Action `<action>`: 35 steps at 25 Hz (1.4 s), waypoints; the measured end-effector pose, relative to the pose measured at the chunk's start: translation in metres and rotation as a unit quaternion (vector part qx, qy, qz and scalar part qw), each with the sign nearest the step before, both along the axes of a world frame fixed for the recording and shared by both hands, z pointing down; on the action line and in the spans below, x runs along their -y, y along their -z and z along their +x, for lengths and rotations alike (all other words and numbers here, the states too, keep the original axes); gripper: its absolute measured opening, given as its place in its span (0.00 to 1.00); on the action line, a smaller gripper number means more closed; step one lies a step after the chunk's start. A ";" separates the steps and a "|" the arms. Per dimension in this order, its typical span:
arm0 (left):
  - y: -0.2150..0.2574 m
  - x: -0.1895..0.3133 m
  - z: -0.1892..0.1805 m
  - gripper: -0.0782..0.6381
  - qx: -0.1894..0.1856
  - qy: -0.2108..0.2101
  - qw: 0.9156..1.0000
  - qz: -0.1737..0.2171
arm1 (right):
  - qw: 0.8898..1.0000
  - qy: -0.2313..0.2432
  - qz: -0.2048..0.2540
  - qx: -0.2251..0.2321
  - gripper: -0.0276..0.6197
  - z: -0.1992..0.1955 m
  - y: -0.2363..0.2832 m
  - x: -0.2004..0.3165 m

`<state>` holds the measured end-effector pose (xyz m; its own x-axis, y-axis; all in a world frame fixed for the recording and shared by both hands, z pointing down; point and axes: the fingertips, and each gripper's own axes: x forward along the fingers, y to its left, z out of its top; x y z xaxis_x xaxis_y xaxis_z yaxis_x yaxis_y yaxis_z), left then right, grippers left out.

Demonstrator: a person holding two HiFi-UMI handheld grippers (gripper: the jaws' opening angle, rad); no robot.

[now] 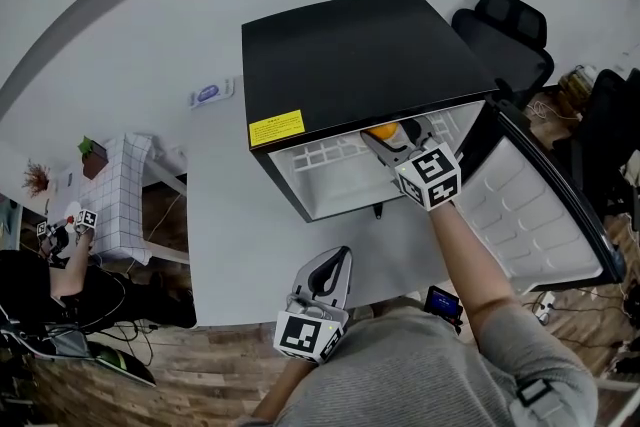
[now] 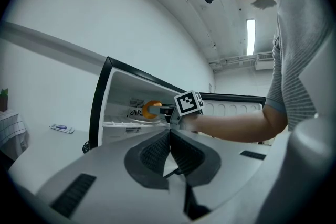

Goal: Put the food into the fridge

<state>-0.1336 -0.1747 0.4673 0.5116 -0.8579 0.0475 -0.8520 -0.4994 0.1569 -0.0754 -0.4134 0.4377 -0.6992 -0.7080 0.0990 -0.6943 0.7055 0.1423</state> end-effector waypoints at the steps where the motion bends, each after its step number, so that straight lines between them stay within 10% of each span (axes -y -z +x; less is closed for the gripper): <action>1: 0.000 0.001 -0.001 0.12 0.001 0.000 1.000 0.001 | 1.000 -0.001 0.000 -0.002 0.48 -0.001 -0.001 0.003; 35: -0.021 0.070 -0.002 0.12 -0.004 0.041 0.999 0.006 | 0.999 -0.013 -0.030 -0.037 0.50 -0.005 -0.019 0.022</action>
